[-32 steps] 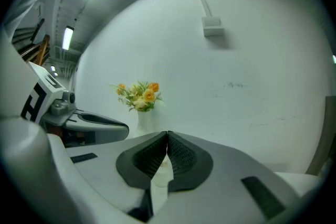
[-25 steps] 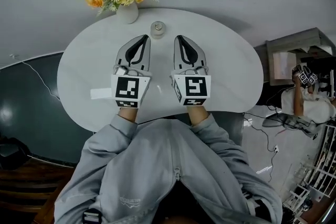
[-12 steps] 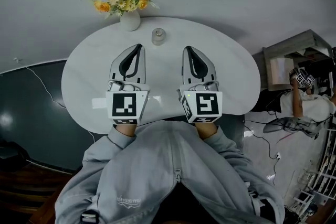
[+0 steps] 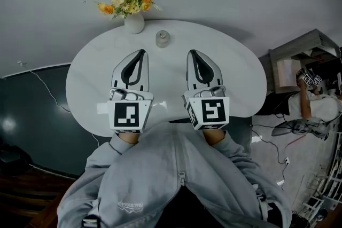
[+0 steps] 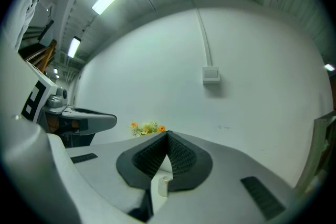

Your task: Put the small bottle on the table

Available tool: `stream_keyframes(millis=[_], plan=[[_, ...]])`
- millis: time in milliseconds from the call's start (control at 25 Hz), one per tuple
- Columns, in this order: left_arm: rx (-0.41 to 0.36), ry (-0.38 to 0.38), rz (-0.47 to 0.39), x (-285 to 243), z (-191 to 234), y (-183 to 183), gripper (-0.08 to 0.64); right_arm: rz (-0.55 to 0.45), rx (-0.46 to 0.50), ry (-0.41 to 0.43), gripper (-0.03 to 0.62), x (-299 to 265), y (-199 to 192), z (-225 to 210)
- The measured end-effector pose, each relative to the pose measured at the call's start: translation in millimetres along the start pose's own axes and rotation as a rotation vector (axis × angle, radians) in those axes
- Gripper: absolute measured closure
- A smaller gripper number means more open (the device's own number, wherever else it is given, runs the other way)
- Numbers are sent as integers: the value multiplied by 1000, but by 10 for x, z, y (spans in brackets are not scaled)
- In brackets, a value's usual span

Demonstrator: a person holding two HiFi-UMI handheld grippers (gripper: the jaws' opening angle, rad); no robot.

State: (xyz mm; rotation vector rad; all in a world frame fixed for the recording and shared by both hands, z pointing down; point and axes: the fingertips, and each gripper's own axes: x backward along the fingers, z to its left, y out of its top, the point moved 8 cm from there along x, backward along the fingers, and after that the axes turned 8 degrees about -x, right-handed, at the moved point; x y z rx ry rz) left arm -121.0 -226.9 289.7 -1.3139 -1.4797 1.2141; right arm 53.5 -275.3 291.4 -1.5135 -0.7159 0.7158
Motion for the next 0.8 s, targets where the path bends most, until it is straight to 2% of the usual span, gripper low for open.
stream_keyframes(millis=[480, 800], plan=[[22, 8, -17, 9, -23, -7, 554, 23, -12, 22, 566, -3, -65, 53], [5, -15, 20, -32, -26, -10, 552, 31, -20, 21, 566, -30, -85, 23]])
